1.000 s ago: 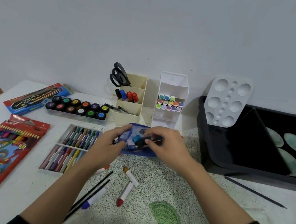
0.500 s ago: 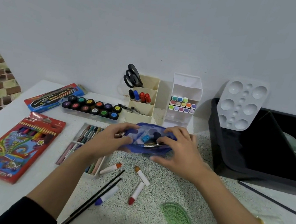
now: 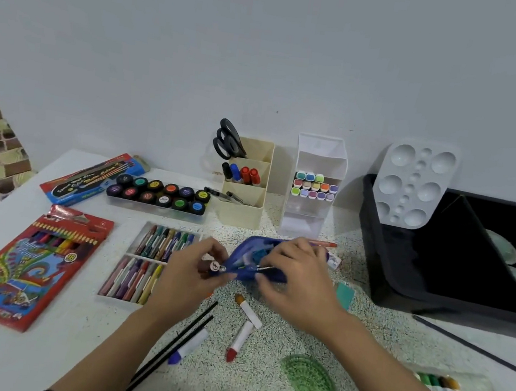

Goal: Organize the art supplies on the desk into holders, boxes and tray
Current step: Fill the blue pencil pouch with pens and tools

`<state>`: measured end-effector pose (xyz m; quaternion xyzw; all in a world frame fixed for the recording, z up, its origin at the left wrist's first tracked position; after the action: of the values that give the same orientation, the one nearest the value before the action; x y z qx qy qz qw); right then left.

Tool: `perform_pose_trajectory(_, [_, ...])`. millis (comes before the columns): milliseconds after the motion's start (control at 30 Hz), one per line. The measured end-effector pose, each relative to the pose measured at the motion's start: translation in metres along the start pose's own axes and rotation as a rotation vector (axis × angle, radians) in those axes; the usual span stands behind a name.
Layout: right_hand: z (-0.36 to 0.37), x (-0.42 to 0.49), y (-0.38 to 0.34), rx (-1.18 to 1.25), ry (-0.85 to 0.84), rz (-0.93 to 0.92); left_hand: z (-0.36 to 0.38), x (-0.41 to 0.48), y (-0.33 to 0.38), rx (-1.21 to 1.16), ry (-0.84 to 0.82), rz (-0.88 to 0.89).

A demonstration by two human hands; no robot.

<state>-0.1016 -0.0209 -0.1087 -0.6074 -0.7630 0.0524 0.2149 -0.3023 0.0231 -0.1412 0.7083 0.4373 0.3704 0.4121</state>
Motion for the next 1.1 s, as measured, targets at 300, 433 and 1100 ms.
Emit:
perform_pose_trajectory(300, [0.013, 0.014, -0.035, 0.205, -0.079, -0.171, 0.007, -0.015, 0.003, -0.039, 0.073, 0.023])
perform_pose_trajectory(433, [0.011, 0.013, -0.034, 0.352, -0.087, -0.089, 0.006, -0.013, -0.006, -0.092, 0.066, -0.014])
perform_pose_trajectory(1100, [-0.049, 0.015, 0.049, 0.045, 0.206, 0.189, 0.002, 0.017, 0.027, -0.002, 0.13, 0.325])
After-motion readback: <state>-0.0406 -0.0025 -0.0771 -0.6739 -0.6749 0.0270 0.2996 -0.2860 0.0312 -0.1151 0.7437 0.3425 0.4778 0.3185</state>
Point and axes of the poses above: each hand's wrist, its own x-axis towards the middle knuckle, its own z-axis out of the palm, y = z × x, the point moved 2 cm from there along x, towards the middle knuckle
